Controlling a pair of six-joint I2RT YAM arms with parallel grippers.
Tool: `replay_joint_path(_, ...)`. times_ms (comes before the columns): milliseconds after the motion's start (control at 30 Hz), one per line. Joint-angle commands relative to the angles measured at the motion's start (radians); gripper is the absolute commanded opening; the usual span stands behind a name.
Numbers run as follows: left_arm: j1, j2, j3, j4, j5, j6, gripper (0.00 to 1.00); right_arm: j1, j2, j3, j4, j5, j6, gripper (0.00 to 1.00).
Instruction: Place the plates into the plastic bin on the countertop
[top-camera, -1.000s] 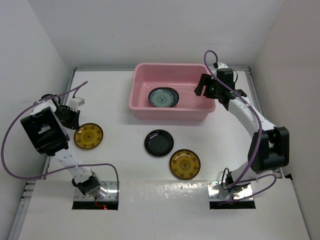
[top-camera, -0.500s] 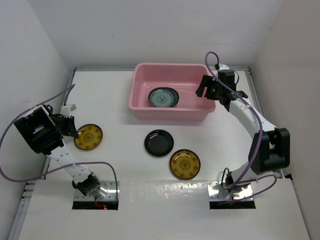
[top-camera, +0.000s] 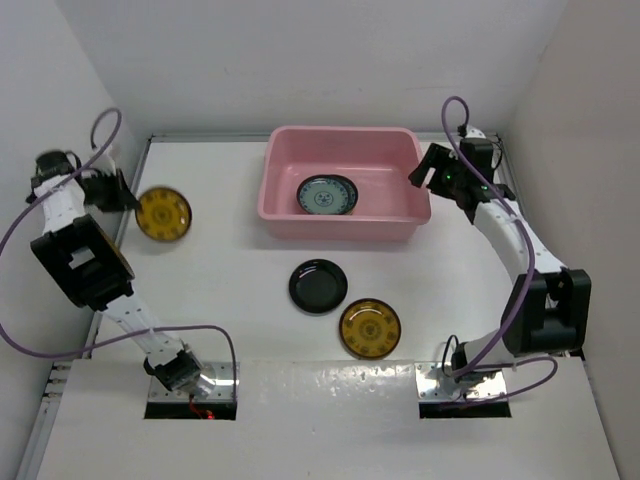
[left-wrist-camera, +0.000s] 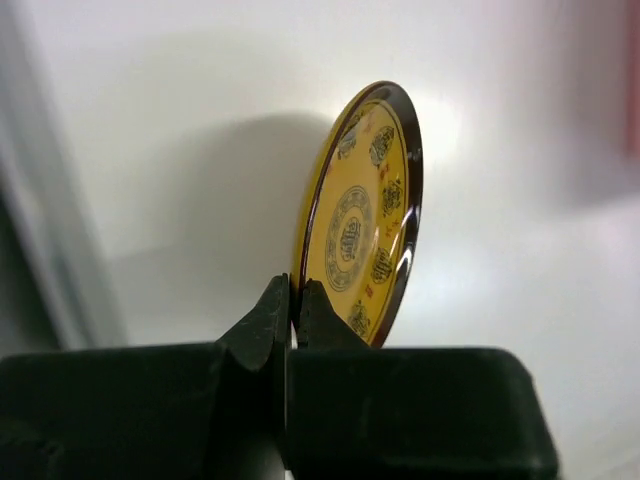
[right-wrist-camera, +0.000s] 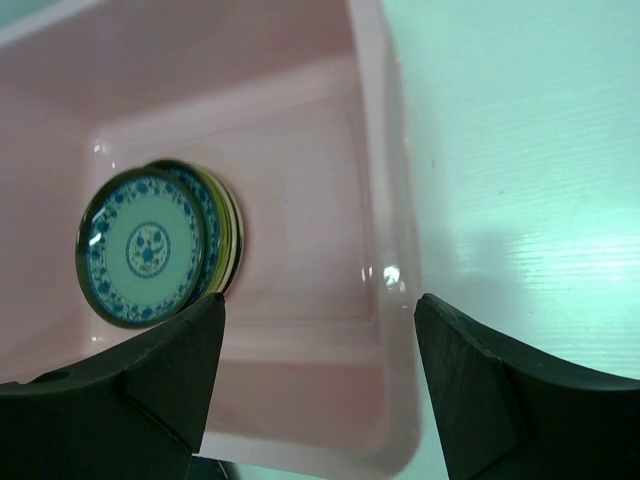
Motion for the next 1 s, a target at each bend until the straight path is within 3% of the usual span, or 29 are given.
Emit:
replay_joint_path(0, -0.094, -0.183, 0.142, 0.254, 0.142, -0.301, 0.00, -0.032, -0.082, -0.042, 0.017, -0.008, 0.038, 0.76)
replay_joint_path(67, -0.202, -0.198, 0.184, 0.323, 0.131, -0.368, 0.00, -0.041, -0.101, -0.057, 0.016, -0.004, 0.041, 0.76)
replay_joint_path(233, -0.503, -0.065, 0.436, 0.344, 0.194, -0.530, 0.00, -0.106, -0.167, -0.131, -0.029, -0.022, 0.075, 0.76)
replay_joint_path(467, -0.786, 0.119, 0.514, 0.376, -0.011, -0.544, 0.00, -0.179, -0.267, -0.254, -0.052, -0.063, 0.069, 0.76)
replay_joint_path(633, -0.875, 0.280, 0.596, 0.376, -0.080, -0.557, 0.00, -0.176, -0.264, -0.223, -0.101, -0.077, 0.041, 0.76)
replay_joint_path(867, -0.931, 0.326, 0.592, 0.387, -0.101, -0.517, 0.00, -0.108, -0.213, -0.162, -0.104, -0.097, 0.028, 0.76)
replay_joint_path(933, -0.940, 0.326, 0.558, 0.387, -0.153, -0.517, 0.09, -0.086, -0.186, -0.107, -0.104, -0.094, 0.014, 0.76)
replay_joint_path(967, -0.940, 0.326, 0.558, 0.387, -0.166, -0.505, 0.19, -0.068, -0.158, -0.094, -0.110, -0.088, 0.009, 0.76)
